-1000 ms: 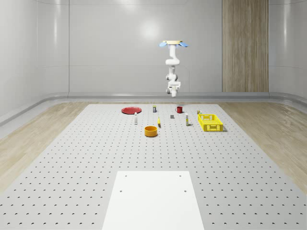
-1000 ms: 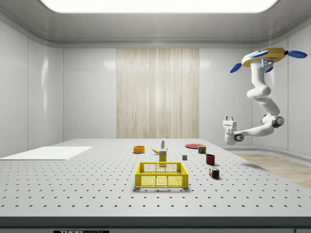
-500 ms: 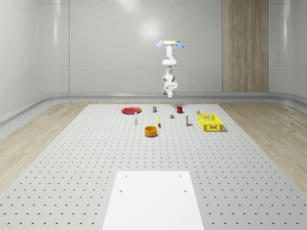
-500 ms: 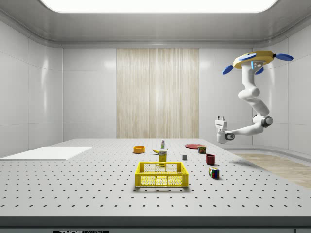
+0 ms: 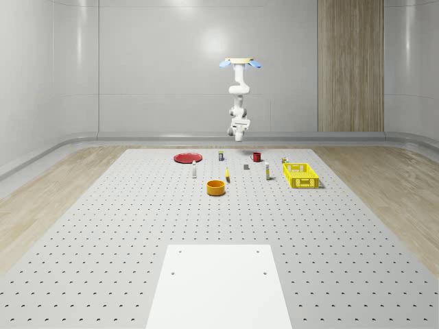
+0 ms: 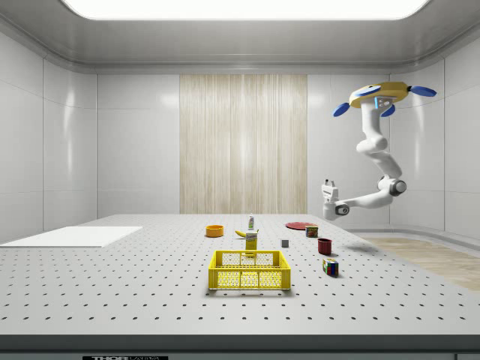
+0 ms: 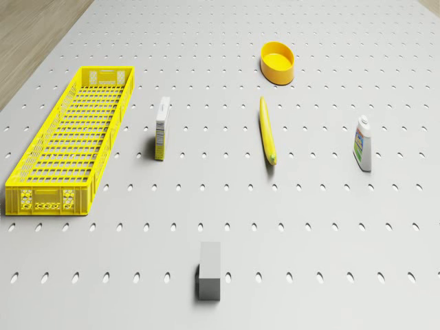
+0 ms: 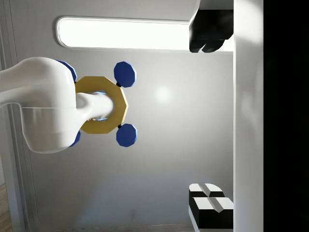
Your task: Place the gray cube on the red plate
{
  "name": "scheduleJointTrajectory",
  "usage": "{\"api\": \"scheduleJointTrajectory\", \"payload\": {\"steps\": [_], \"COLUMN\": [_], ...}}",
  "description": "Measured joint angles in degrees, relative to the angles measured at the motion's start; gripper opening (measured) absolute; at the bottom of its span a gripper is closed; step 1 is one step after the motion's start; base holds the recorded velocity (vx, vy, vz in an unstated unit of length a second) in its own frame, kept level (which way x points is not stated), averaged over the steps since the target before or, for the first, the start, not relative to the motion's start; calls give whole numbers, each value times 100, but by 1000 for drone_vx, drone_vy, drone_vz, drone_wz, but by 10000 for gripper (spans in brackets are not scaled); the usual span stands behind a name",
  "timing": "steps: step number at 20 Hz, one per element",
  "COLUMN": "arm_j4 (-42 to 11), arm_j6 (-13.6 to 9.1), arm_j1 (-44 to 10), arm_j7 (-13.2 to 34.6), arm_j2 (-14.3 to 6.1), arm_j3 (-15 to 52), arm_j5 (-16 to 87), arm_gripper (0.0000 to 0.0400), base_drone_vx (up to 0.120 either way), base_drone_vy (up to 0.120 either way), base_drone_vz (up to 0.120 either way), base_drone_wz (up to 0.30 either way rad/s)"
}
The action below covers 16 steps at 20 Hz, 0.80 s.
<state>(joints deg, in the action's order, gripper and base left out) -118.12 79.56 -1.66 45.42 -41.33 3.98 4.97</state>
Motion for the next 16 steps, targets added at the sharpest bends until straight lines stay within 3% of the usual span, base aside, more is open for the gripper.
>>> {"api": "scheduleJointTrajectory", "payload": {"steps": [5, 10, 13, 16], "arm_j4": [-93, -482, -1109, -2125], "arm_j6": [35, 106, 181, 224], "arm_j1": [-150, -488, -847, -1374], "arm_j7": [92, 319, 605, 1104], "arm_j2": [-34, -132, -275, -499], "arm_j3": [482, 1515, 2485, 3589], "arm_j5": [680, 2171, 3658, 5537], "arm_gripper": [400, 400, 400, 400], "base_drone_vx": [120, 120, 120, 120], "base_drone_vy": [0, 0, 0, 0], "base_drone_vz": [0, -72, -120, -120], "base_drone_wz": [0, 0, 0, 0]}}
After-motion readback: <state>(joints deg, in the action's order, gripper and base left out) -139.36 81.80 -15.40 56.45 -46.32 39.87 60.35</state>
